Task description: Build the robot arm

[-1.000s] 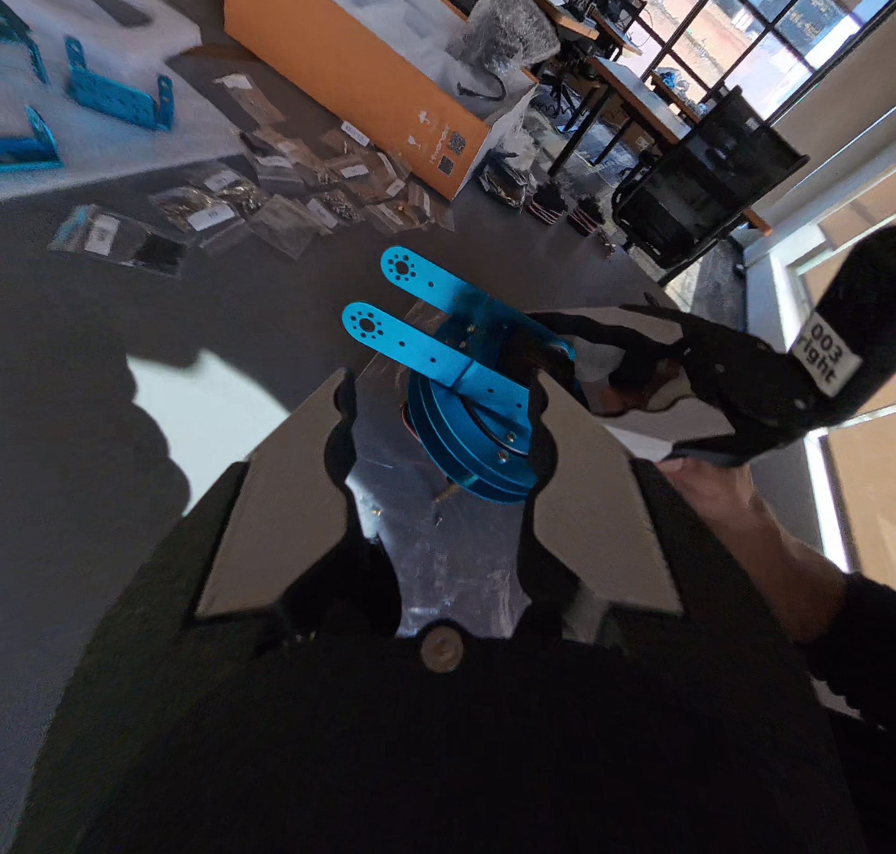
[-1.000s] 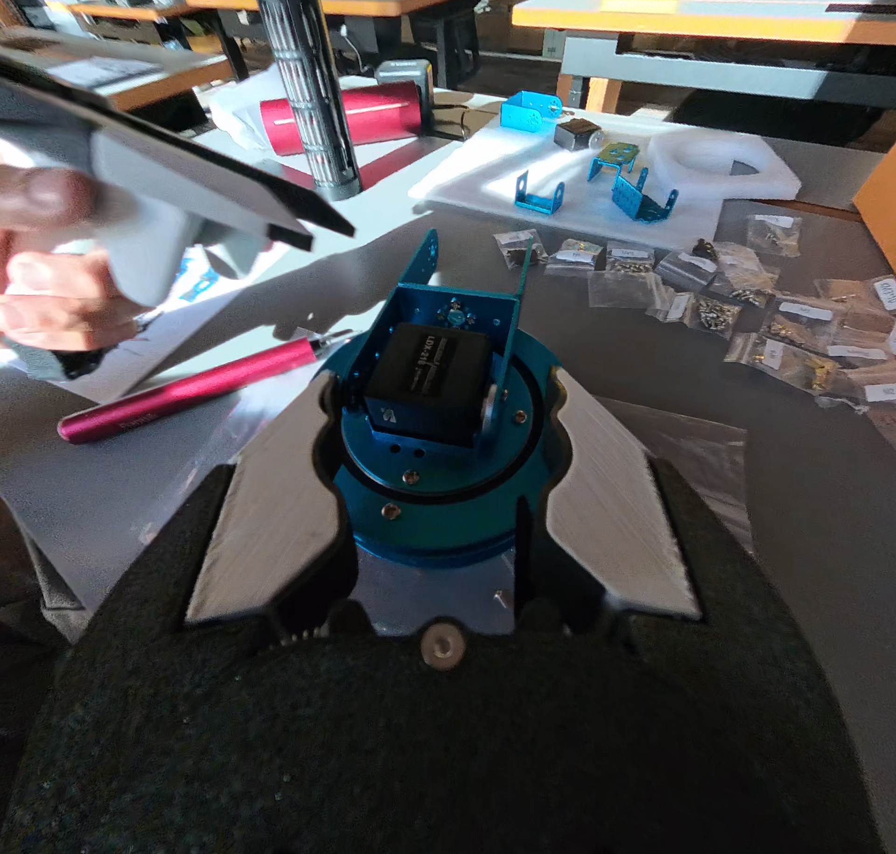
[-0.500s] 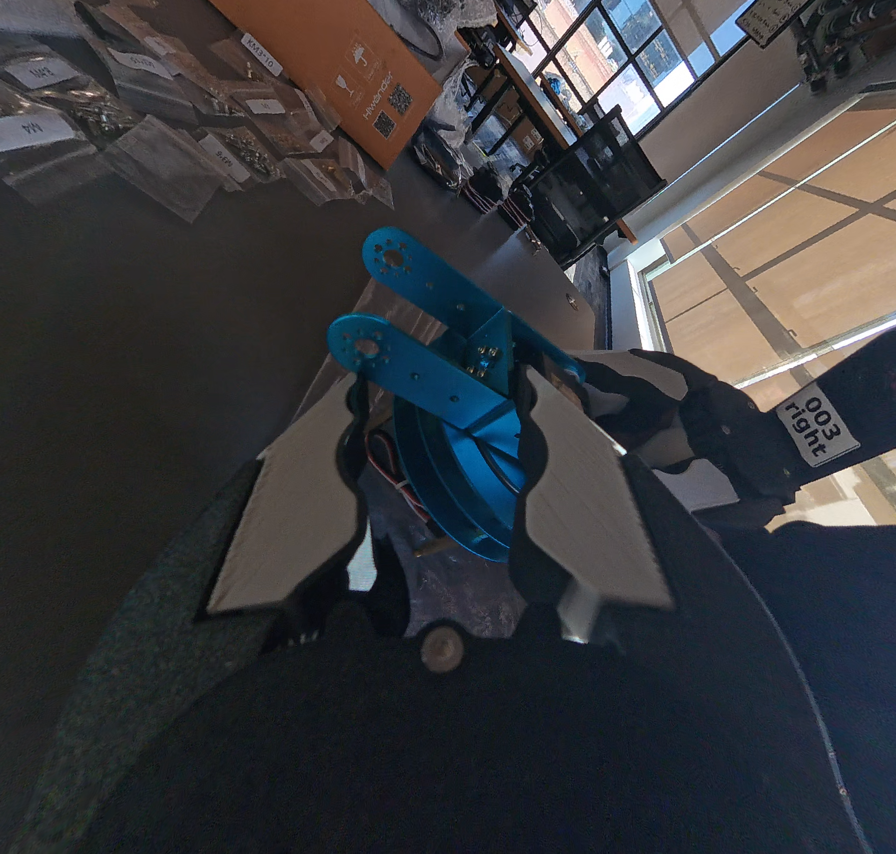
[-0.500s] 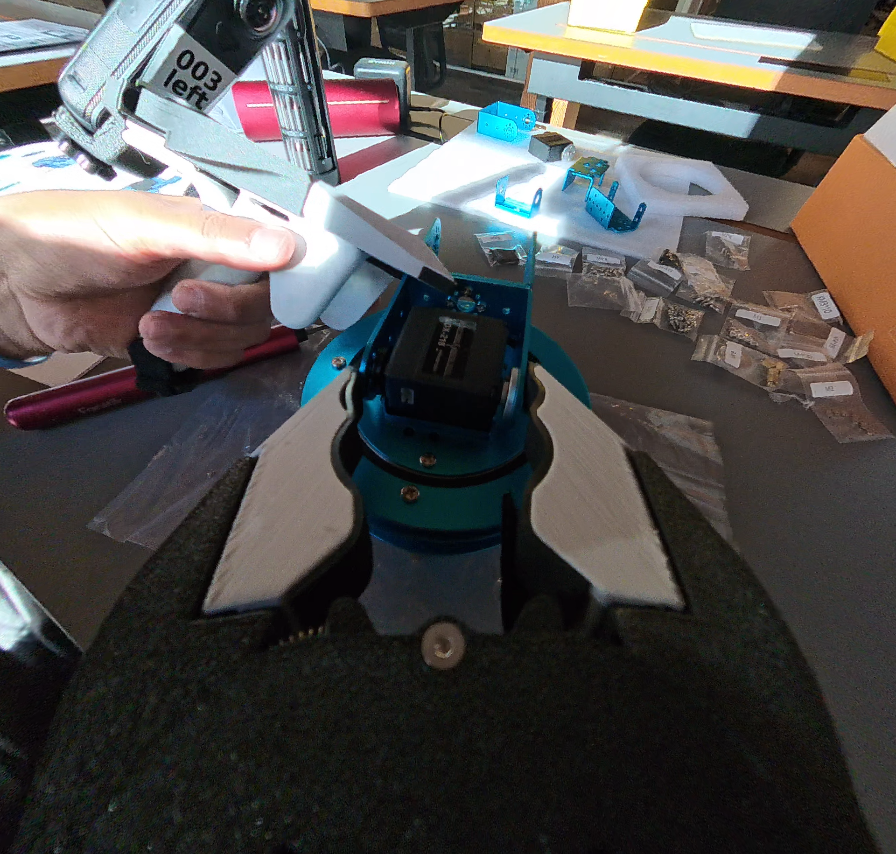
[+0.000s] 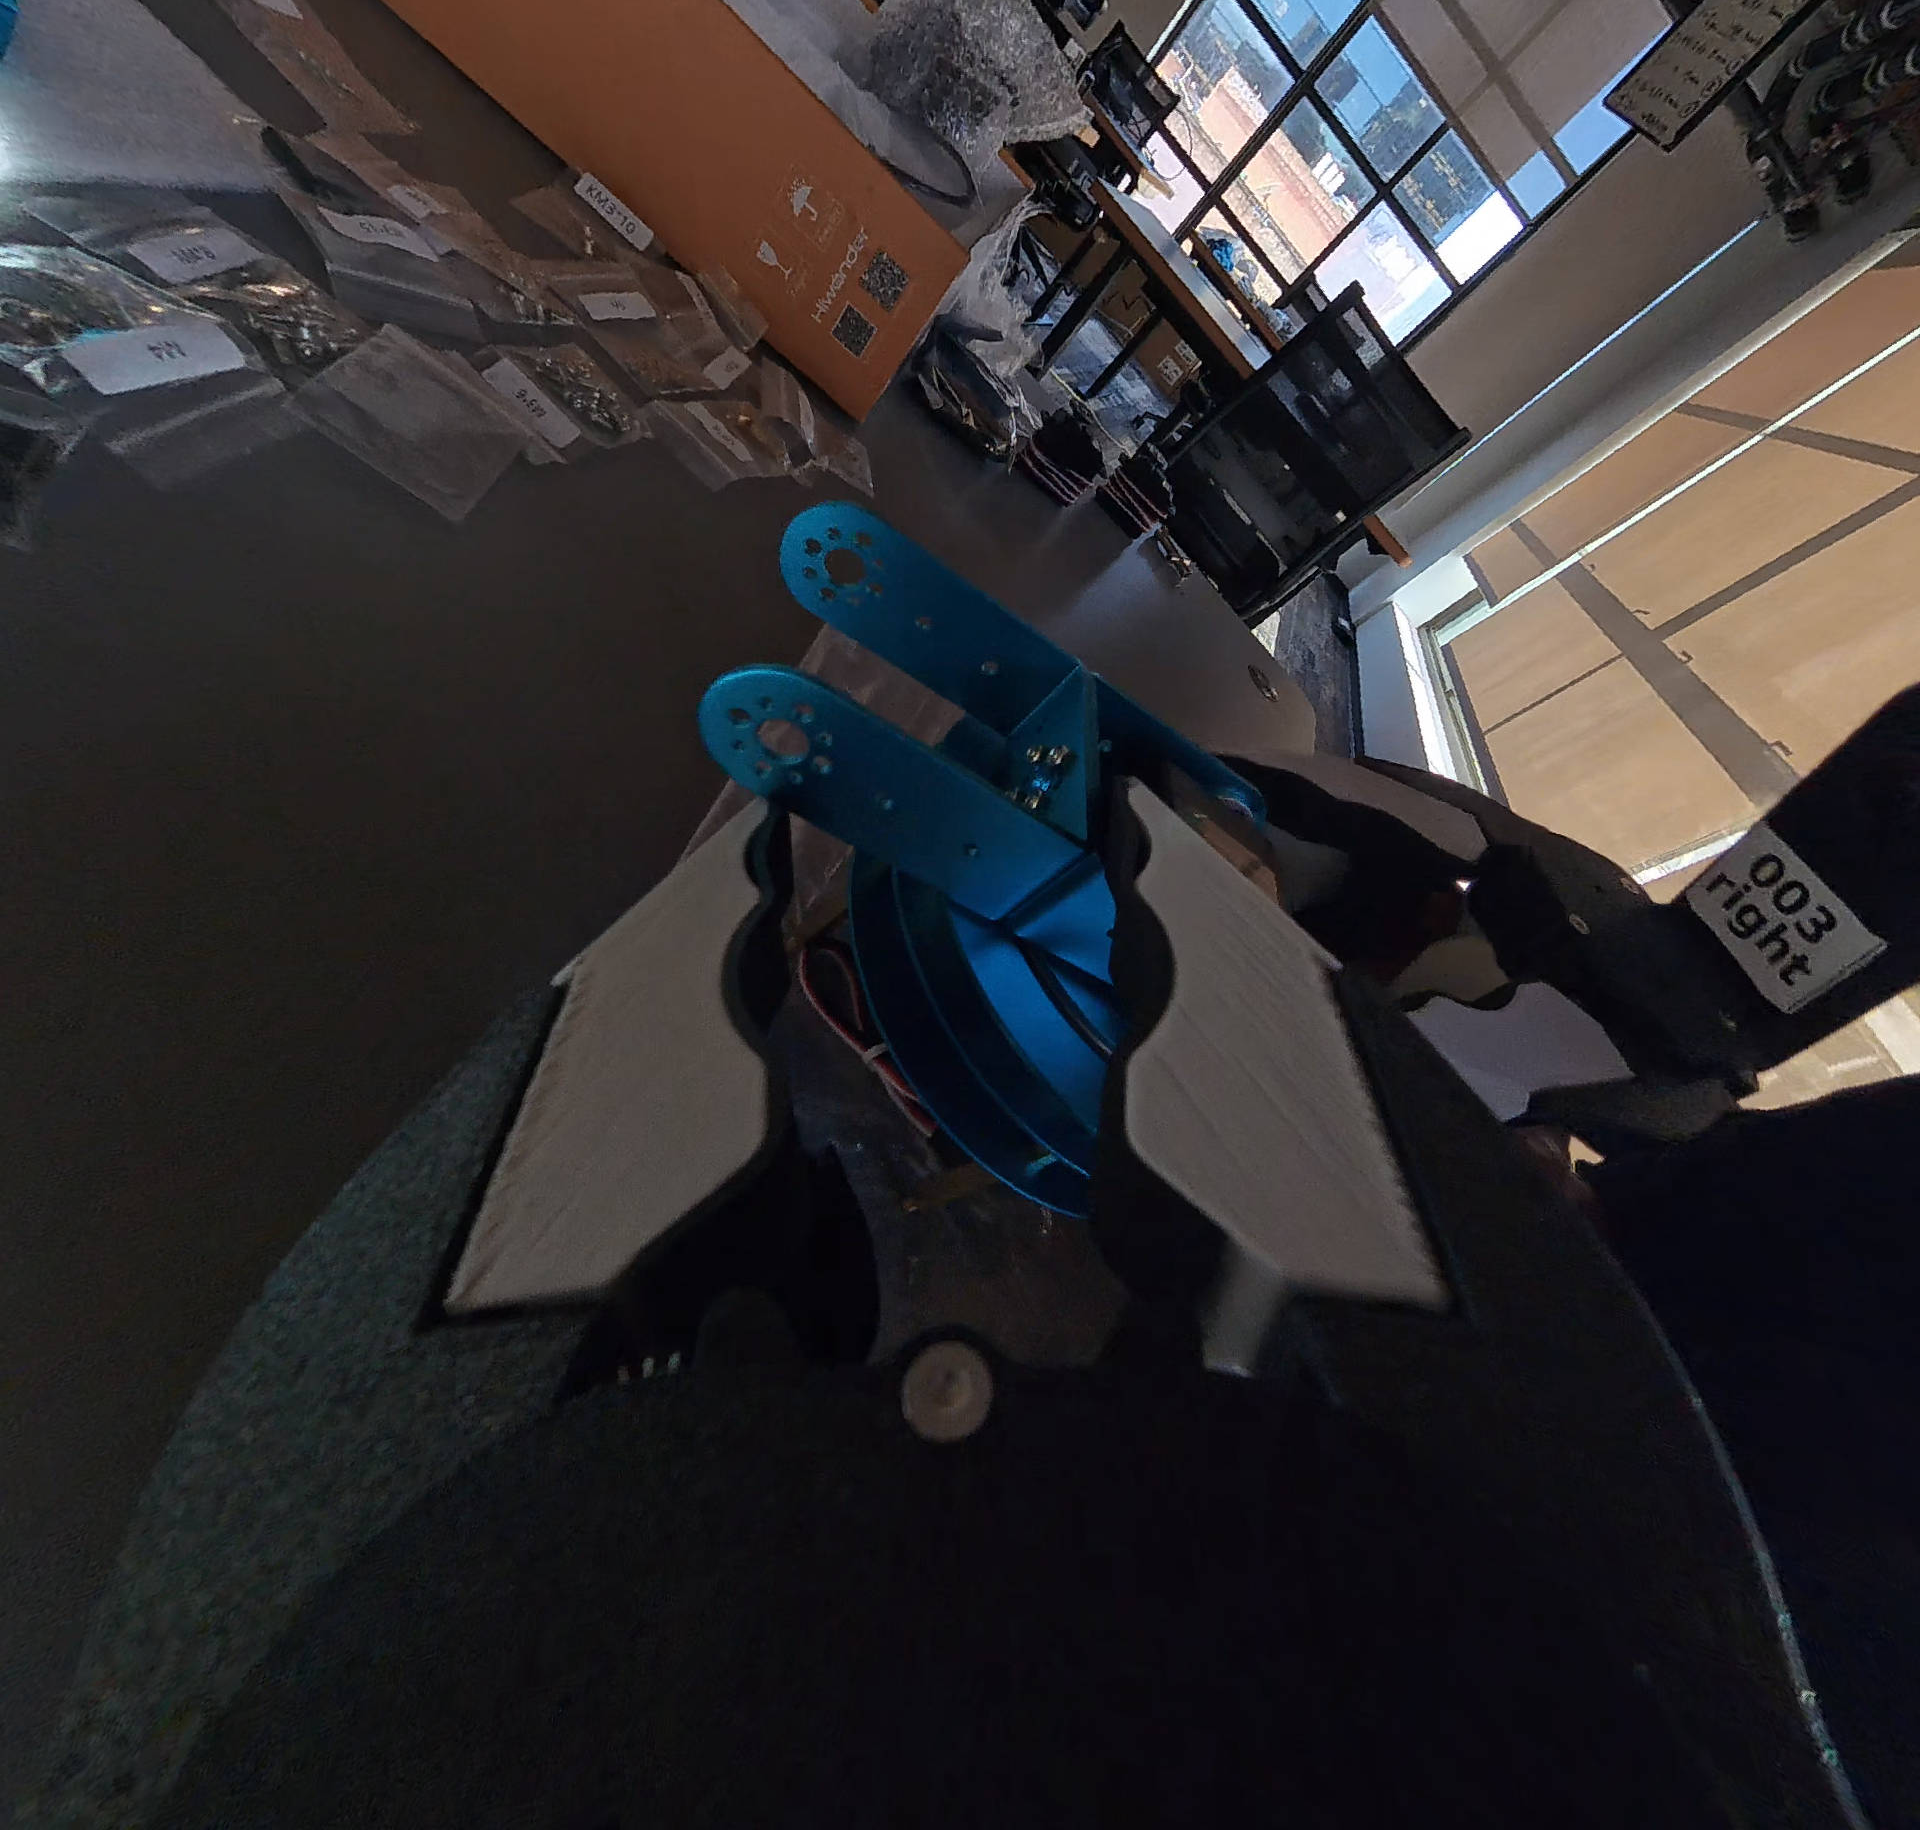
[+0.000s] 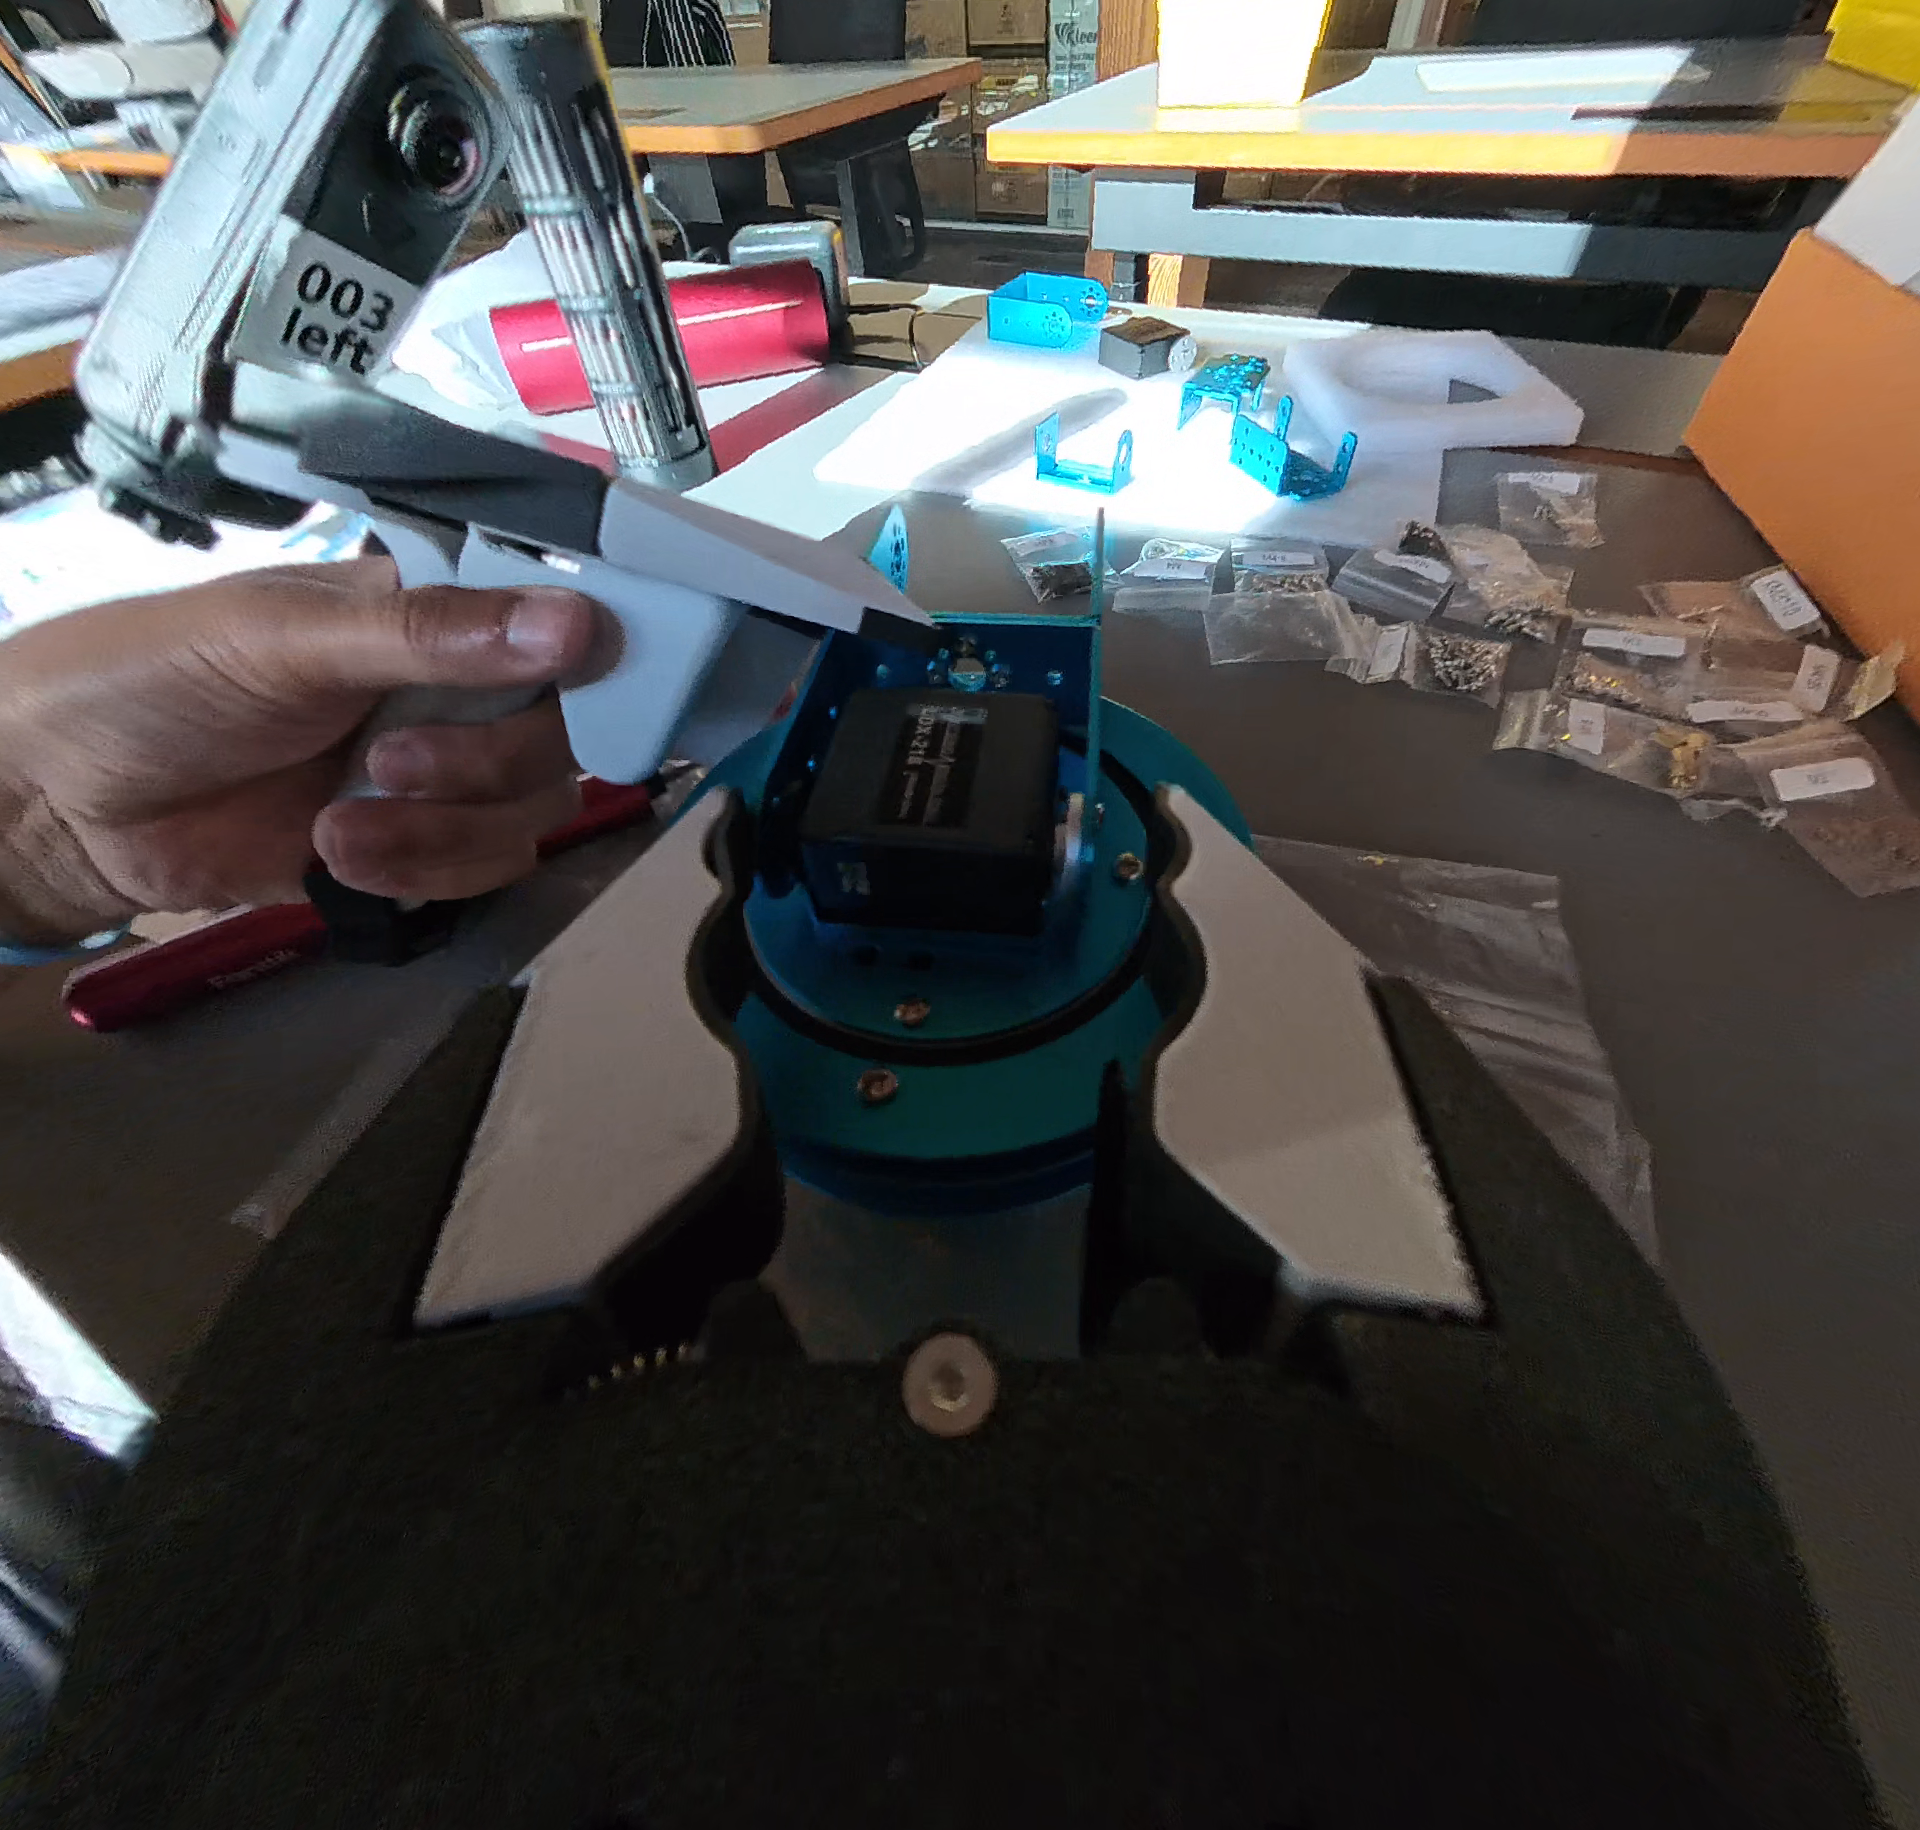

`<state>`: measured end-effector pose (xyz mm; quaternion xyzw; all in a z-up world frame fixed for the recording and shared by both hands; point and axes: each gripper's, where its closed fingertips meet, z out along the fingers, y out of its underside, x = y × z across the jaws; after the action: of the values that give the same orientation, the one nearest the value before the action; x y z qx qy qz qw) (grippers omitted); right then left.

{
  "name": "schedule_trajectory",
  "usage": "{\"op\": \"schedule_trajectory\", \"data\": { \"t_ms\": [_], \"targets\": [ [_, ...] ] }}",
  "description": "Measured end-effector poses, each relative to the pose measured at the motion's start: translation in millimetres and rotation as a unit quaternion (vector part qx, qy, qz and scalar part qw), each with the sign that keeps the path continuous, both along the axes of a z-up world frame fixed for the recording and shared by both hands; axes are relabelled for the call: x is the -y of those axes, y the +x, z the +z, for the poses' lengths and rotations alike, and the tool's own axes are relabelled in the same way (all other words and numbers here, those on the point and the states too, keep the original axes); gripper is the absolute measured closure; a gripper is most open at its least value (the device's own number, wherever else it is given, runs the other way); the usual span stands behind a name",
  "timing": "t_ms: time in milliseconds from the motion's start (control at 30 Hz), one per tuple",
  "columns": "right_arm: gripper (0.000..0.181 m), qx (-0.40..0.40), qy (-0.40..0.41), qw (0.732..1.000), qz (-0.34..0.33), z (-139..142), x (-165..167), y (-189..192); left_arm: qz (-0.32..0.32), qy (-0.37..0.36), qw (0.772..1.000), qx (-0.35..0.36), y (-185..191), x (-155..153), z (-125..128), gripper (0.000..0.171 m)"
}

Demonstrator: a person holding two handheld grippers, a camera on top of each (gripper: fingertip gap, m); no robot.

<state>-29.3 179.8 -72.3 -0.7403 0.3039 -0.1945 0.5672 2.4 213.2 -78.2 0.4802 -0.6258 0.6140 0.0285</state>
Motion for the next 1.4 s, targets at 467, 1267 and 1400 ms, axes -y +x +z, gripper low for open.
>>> {"op": "schedule_trajectory", "data": {
  "t_ms": [467,1267,1400],
  "targets": [
    [0.12,0.028,-0.026,0.999,0.002,0.3,2.7,-2.2,0.028,0.009,0.999,-0.013,-0.1,-0.7,-0.6,0.113],
    [0.158,0.027,-0.013,0.988,0.15,0.1,-0.1,-81.4,0.253,0.107,0.947,0.166,-221.2,-126.2,12.2,0.12],
    [0.161,-0.042,-0.088,0.975,0.198,-42.7,-12.8,-101.7,0.25,0.12,0.934,0.224,-232.0,-92.7,5.3,0.123]
  ]
}}
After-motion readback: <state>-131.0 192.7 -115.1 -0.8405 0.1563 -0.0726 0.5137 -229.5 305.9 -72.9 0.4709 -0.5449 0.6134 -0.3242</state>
